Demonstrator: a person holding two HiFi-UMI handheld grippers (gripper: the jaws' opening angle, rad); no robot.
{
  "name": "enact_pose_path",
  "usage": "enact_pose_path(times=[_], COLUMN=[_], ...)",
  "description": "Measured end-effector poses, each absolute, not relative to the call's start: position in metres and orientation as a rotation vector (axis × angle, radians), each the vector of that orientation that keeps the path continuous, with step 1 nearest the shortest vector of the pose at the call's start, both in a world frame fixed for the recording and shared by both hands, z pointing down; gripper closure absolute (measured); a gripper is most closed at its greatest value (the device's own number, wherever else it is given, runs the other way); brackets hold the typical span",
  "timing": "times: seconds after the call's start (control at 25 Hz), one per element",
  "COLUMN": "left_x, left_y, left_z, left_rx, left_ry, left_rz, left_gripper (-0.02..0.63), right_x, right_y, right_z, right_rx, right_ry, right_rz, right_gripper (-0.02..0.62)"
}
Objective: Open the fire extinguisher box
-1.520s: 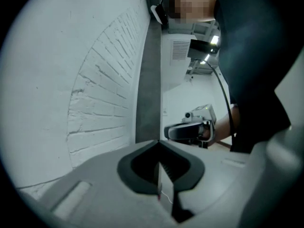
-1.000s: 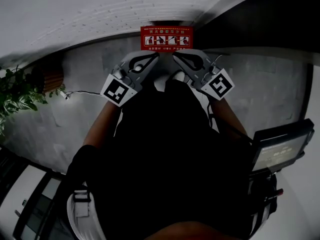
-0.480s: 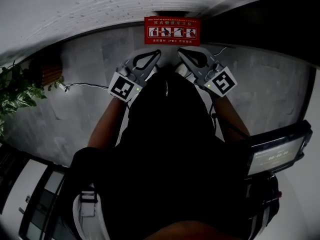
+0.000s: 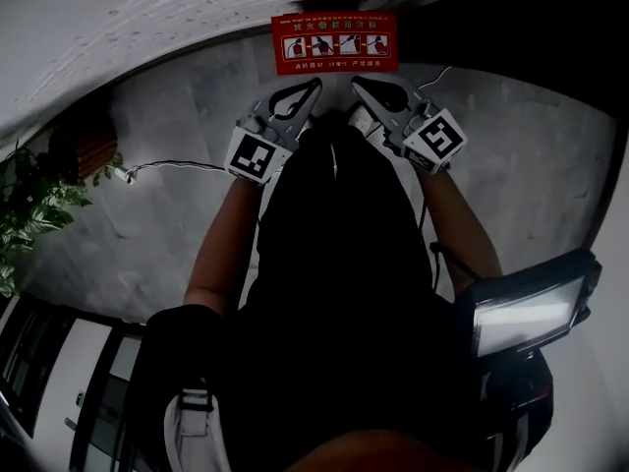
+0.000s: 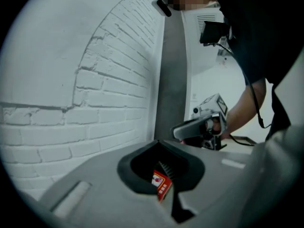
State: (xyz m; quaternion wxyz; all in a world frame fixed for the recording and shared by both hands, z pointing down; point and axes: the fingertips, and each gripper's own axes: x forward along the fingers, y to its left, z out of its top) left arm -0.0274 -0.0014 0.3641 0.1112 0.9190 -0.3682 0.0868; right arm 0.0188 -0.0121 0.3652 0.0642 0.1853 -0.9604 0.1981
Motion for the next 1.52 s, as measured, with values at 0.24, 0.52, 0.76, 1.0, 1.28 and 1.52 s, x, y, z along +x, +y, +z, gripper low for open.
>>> enact_pose_path(times=[0.24,0.52,0.76,1.0,1.28,1.52], left_x=[-0.026,-0.015,-0.005,0.003,0.023,0.038], left_y=[-0.011,-0.017,-0.018,-0.022,-0.014,-0.014], left_z=[0.436,0.519,0.571,0.610,0.635,0.638], left_rx=[2.610,2.500,2.463,2.421,2.421,2.462], left_ry=[-1.095,-1.098,-1.074,-1.066,-1.007,-0.975], left_rz=[0.260,0.259,0.315,0.353,0.395,0.400], left_gripper=[0.601,0.601,0.601,0.601,0.601,0.601], right_x=[0.024,0.040,0.052,0.057,0.081,0.105], right_y=[-0.024,-0.041,-0.041,-0.033,-0.028,-0.027], right_z=[0.432,0.517,0.573,0.620,0.670,0.705], right_rx=[0.622,0.822,0.925,1.018,1.251,1.454], right_ry=[-2.868,-2.787,-2.699,-2.617,-2.456,-2.292], right_rz=[0.729,1.052,1.227,1.425,1.758,2.087], right_gripper=[0.586,0.586,0.586,0.584,0.574,0.534])
